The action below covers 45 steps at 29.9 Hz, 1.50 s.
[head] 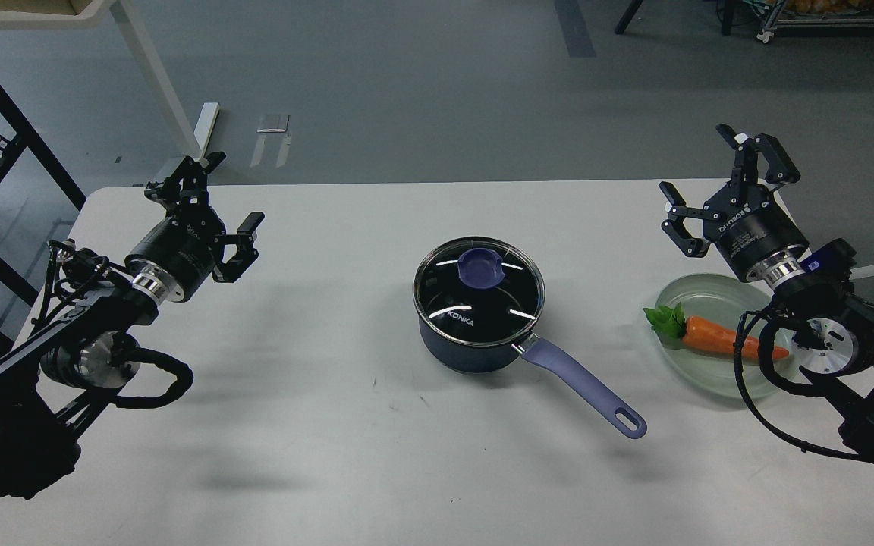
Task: Open pot lid
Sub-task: 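Move the right gripper down toward the lavender saucepan handle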
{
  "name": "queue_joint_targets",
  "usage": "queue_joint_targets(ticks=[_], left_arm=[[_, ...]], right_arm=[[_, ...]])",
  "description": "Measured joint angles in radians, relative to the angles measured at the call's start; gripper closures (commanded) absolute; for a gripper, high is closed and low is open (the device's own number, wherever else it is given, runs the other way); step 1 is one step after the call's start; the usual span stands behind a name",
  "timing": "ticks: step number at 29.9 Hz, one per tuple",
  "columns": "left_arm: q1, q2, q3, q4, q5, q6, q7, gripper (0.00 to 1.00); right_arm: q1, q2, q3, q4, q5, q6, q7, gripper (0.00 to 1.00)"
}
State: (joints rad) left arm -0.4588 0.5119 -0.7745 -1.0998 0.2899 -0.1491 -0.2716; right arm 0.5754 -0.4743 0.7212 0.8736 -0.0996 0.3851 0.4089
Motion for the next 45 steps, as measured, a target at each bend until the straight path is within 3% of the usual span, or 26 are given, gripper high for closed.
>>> queue_joint_targets(ticks=[9, 14, 26, 36, 45], left_arm=[[-0.002, 0.018, 0.016, 0.002, 0.003, -0.006, 0.012, 0.01], [-0.008, 0.042, 0.031, 0.01, -0.009, -0.023, 0.006, 0.01], [-0.018, 0.033, 0.029, -0.002, -0.012, -0.06, -0.002, 0.01], [-0.018, 0.034, 0.028, -0.01, -0.01, -0.061, -0.003, 0.01], [-0.015, 0.031, 0.031, -0.053, -0.005, -0.061, -0.002, 0.01]], right_arm=[[0.004, -0.006, -0.003, 0.005, -0.007, 0.0, 0.01, 0.0], [0.017, -0.084, -0.006, 0.059, -0.09, 0.004, 0.017, 0.0], [0.207, -0.309, -0.061, 0.394, -0.871, 0.012, 0.022, 0.0], [0.508, -0.427, -0.469, 0.628, -1.404, 0.015, 0.078, 0.0], [0.554, -0.43, -0.68, 0.657, -1.734, 0.014, 0.08, 0.0]])
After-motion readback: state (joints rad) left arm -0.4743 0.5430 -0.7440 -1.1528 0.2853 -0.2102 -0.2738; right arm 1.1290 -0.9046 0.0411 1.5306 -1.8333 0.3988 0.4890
